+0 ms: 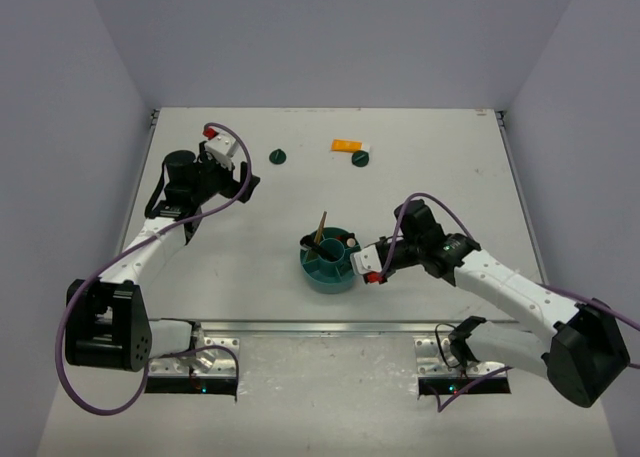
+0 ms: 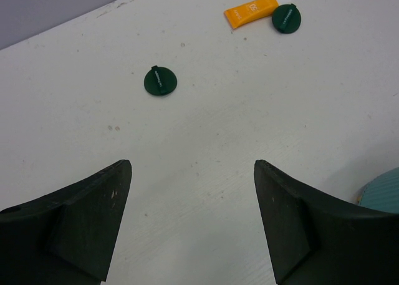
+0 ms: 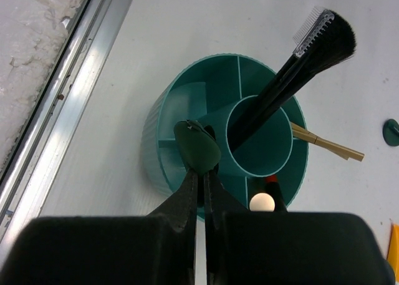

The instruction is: Organize the makeup

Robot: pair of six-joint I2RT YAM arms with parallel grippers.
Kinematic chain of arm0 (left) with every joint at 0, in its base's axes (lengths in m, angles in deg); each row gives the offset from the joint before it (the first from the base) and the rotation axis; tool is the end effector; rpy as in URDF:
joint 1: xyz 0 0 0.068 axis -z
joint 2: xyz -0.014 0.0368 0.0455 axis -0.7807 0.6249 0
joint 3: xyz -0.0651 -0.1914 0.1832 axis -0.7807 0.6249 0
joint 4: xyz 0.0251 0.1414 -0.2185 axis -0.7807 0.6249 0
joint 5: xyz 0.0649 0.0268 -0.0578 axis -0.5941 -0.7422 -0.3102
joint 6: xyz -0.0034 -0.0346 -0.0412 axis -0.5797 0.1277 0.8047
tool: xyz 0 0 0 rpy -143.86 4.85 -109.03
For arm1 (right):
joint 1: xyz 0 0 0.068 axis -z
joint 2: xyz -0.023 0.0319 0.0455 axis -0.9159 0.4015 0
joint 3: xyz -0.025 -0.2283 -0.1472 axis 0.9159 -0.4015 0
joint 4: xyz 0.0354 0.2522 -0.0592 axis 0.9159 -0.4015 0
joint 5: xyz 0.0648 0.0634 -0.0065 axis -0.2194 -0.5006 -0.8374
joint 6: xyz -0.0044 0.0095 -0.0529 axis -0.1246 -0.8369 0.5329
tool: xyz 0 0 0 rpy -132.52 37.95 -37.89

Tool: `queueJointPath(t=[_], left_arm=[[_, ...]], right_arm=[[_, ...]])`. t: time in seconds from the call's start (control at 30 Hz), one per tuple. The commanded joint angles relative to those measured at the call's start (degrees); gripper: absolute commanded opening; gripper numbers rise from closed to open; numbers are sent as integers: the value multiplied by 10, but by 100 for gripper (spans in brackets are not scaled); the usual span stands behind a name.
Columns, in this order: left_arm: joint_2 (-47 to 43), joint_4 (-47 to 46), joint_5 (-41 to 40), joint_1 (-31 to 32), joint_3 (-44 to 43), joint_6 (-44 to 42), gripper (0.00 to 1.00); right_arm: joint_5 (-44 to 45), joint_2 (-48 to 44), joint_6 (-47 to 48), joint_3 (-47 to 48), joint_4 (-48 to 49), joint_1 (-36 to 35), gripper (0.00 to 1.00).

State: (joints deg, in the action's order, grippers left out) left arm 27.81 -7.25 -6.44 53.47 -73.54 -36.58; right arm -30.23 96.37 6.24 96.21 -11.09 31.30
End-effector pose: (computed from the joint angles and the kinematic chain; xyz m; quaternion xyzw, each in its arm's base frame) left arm 0.2813 -0.0260 0.2676 0.2346 0.7689 -0.1255 0.5814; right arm 0.1617 0.1430 0.2178 -0.7195 0.4878 0.2601 0.4204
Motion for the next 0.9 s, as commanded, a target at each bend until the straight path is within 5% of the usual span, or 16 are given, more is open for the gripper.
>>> queueJointPath(t=[0.0,0.2,0.47,0.87], left_arm=[[-17,-13,0,-7,-10,-5,77],[-17,-13,2,-7,-11,-5,77],[-16,-8,0,-7,-14,-8,78],[11,9,14,-6,-49,-18,76]], right_arm=[[-6,13,24,24,13,-2,0],[12,24,21,6,46,-2,6],[13,30,-8,35,27,-2,45],[40,24,-99,84,79,1,51]])
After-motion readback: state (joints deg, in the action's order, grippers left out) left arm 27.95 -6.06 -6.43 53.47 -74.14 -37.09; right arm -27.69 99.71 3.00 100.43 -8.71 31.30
